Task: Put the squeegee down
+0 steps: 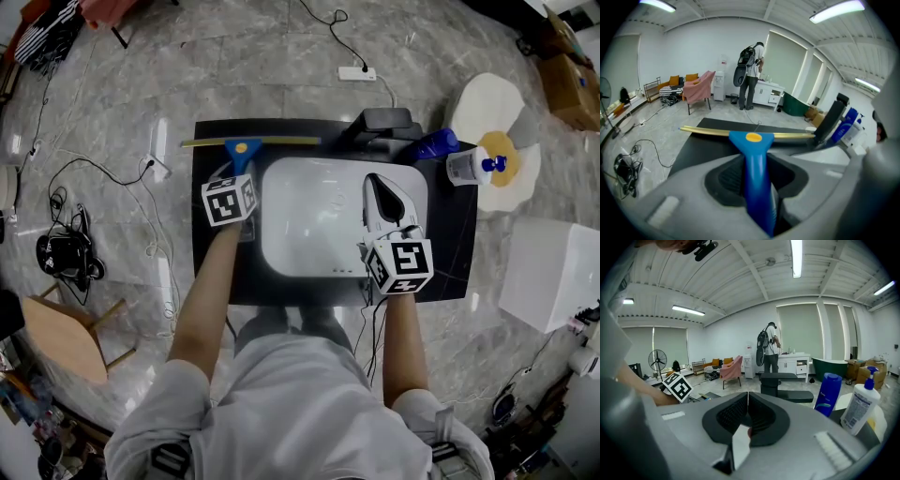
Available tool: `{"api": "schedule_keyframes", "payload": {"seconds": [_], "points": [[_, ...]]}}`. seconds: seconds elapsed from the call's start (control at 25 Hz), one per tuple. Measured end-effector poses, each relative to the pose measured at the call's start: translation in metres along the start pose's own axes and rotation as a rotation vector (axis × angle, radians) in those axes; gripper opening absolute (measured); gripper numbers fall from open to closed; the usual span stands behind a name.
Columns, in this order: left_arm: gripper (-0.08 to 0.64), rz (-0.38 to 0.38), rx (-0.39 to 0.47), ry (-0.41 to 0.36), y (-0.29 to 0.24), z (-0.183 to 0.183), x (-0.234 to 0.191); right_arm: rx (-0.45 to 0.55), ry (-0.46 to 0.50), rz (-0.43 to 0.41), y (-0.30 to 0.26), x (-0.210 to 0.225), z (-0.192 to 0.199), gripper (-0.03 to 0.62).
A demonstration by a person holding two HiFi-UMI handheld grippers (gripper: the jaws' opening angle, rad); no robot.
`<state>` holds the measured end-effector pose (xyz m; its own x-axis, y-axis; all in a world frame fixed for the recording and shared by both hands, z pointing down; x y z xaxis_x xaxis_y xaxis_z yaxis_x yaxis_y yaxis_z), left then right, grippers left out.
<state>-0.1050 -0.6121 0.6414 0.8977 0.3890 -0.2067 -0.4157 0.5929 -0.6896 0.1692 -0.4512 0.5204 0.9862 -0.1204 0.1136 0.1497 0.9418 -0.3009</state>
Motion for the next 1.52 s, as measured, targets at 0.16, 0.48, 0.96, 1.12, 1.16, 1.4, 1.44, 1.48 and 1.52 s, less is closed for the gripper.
{"api": "schedule_keyframes", "payload": {"seconds": [0.16,0.48,0.96,1.12,1.16,1.4,1.44,1.48,1.52], "points": [[0.132,-0.012,-0.017,-0.001,-0.007,0.004,0.000,-0.003,-0.003,0.008,0.000,0.004,0.002,0.005],[0.138,-0.017,-0.023,-0.009,-0.009,0.005,0.002,-0.013,-0.003,0.017,0.006,0.008,0.006,0.006],[0.196,-0.016,0.060,-0.124,0.024,-0.002,0.010,0.010,-0.008,0.006,0.017,-0.002,0.001,0.006],[0.195,-0.025,0.087,-0.149,0.049,-0.006,0.011,0.021,-0.019,-0.006,0.027,-0.012,-0.006,0.005],[0.195,-0.031,0.094,-0.162,0.056,-0.006,0.010,0.026,-0.019,-0.007,0.029,-0.015,-0.008,0.005],[0.133,-0.048,0.182,-0.154,0.117,-0.007,0.006,0.050,-0.018,-0.016,0.052,-0.032,-0.020,0.005],[0.129,-0.047,0.201,-0.154,0.128,-0.009,0.005,0.052,-0.016,-0.018,0.056,-0.035,-0.021,0.005],[0.127,-0.047,0.221,-0.152,0.138,-0.010,0.005,0.055,-0.013,-0.019,0.059,-0.038,-0.022,0.005],[0.111,-0.050,0.241,-0.148,0.148,-0.011,0.004,0.059,-0.010,-0.021,0.063,-0.041,-0.023,0.005]]}}
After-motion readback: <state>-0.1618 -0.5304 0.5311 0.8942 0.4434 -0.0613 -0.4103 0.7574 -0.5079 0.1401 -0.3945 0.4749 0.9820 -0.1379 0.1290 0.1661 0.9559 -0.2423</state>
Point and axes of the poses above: the fingertips, and each gripper's own axes: y backward along the fingers, x to its right, z out of its underside, the point moved 10 cm from there along y, backward along the fingers, and after that the axes turned 3 degrees about x, right-handed, at the moved point
